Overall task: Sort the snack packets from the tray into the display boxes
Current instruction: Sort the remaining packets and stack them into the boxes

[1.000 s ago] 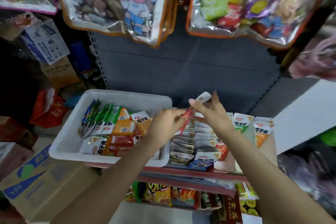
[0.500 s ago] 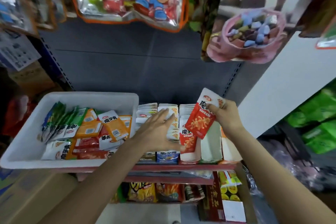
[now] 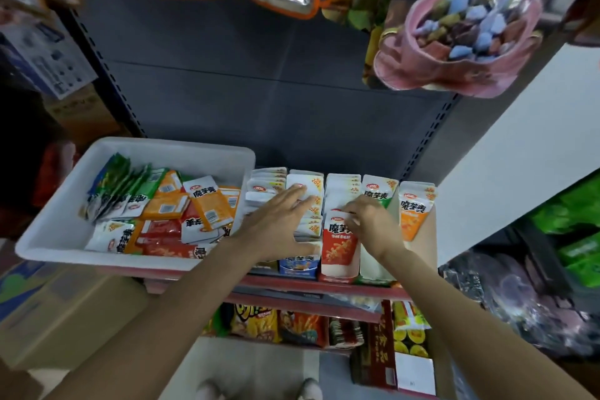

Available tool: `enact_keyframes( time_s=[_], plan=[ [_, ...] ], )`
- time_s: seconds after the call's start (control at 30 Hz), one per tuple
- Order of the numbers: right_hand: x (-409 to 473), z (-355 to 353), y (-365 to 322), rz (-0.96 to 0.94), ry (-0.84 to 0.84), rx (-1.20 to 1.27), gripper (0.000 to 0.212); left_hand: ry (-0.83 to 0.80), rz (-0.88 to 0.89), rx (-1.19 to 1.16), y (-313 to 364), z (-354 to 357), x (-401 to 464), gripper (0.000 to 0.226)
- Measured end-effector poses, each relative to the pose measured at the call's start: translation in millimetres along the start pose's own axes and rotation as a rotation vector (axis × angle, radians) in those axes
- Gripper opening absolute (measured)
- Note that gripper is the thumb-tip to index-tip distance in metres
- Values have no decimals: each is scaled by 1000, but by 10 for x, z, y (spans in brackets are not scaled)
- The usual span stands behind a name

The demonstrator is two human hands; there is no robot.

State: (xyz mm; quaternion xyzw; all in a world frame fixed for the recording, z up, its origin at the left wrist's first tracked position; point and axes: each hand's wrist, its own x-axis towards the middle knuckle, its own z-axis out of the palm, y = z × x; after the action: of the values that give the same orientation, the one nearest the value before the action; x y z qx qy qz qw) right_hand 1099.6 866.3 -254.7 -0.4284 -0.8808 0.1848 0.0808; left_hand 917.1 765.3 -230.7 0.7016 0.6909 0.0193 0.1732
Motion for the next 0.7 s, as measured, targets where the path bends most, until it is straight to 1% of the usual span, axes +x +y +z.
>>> enact_keyframes(
  time_s=[0.1,0.2,0.3,0.4,0.47,0.57,0.63,0.7],
  plan=[
    [5,15,-31,21,21,-40,32,7,31,4,10,-21,-35,97],
    [40,-23,-154,9,85,-28,35,57,57,-101,-20,-105,-93,88],
    [121,-73,-423,-24,176,44,30,195,59,-225,-148,-198,-192,69],
    [223,-112,-852,-73,193,201,29,382,-28,-290,-395,-259,-333,42],
    [299,-73,-1177,-132,160,263,30,462,-128,-331,-641,-278,-439,30],
    [442,98,-1665,-228,82,293,31,511,-276,-397,-1091,-232,-602,26],
    [565,307,-1955,-258,-22,254,33,485,-359,-382,-1395,-161,-710,24],
    [701,601,-2194,-260,-151,153,36,419,-410,-351,-1664,-86,-798,25]
  ],
)
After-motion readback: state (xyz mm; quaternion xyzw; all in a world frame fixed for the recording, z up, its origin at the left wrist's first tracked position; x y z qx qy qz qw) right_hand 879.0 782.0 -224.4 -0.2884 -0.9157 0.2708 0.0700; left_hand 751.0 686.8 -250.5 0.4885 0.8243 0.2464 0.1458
